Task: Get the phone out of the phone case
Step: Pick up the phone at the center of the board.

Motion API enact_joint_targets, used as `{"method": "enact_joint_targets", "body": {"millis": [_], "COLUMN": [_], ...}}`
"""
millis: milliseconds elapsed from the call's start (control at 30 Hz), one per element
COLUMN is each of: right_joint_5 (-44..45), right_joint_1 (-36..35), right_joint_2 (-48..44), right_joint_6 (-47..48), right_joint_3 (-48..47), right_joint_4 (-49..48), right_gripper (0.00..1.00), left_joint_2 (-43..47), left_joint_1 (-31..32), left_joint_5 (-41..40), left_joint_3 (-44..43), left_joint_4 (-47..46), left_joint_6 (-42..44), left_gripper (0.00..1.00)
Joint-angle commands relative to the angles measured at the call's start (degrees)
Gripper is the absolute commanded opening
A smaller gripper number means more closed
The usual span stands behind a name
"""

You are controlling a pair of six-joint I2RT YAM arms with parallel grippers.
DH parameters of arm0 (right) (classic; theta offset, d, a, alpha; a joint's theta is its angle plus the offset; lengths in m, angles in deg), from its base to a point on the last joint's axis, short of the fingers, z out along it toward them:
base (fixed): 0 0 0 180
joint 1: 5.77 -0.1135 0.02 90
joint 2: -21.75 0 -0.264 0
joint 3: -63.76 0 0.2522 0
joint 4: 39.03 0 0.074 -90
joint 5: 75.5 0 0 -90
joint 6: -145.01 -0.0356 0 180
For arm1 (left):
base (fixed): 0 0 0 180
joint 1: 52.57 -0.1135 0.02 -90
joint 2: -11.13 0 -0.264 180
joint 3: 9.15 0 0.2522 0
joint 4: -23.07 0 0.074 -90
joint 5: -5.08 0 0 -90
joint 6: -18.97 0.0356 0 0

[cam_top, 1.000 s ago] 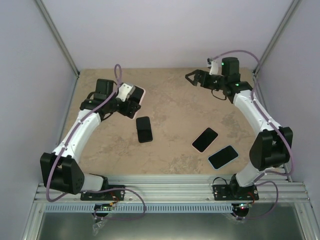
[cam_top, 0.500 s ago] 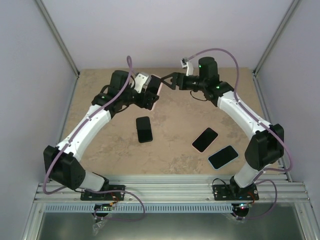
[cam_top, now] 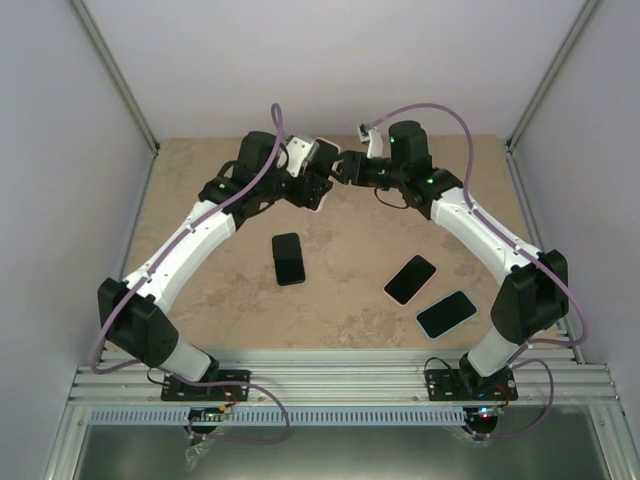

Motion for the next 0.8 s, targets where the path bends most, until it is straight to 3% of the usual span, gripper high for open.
{"method": "enact_joint_targets", "body": {"millis": [0,267,400,467,600,767], "right_joint_5": [-1.35,-0.84,-1.06,-1.55,-4.79,-12.28], "right_joint_1": [-0.06,0.16,1.3,2.17,4.41,7.91], "right_joint_2": [-0.57,-1.07,-1.99,-2.46,-4.17,-6.32], "right_joint_6": [-3.23,-3.72,-4.21,-4.24,-4.67,-6.17], "right_joint_3": [0.77,1.29,2.11,2.44,3.97,6.12], "right_joint_4": [-0.96,-0.58,-0.97,-1.46,-4.68,-10.68], "right_gripper": [0.51,0.13,0.01,0.01,0.01,0.01], "left_joint_2": [-1.44,-4.24,-4.29,-3.93,-2.59,-0.53], "left_joint_1": [1.42,4.36,4.34,4.34,4.34,4.38], "left_joint_5": [-1.1,-2.65,-2.36,-1.24,1.86,7.63], "left_joint_3": [-4.09,-6.14,-6.56,-6.24,-5.61,-5.01], "left_joint_4": [-2.91,-3.28,-2.86,-2.67,-2.15,0.43], "left_joint_6": [-0.55,0.03,0.25,0.34,0.52,3.51], "left_gripper": [0.25,0.26,0.31,0.41,0.76,0.98]}}
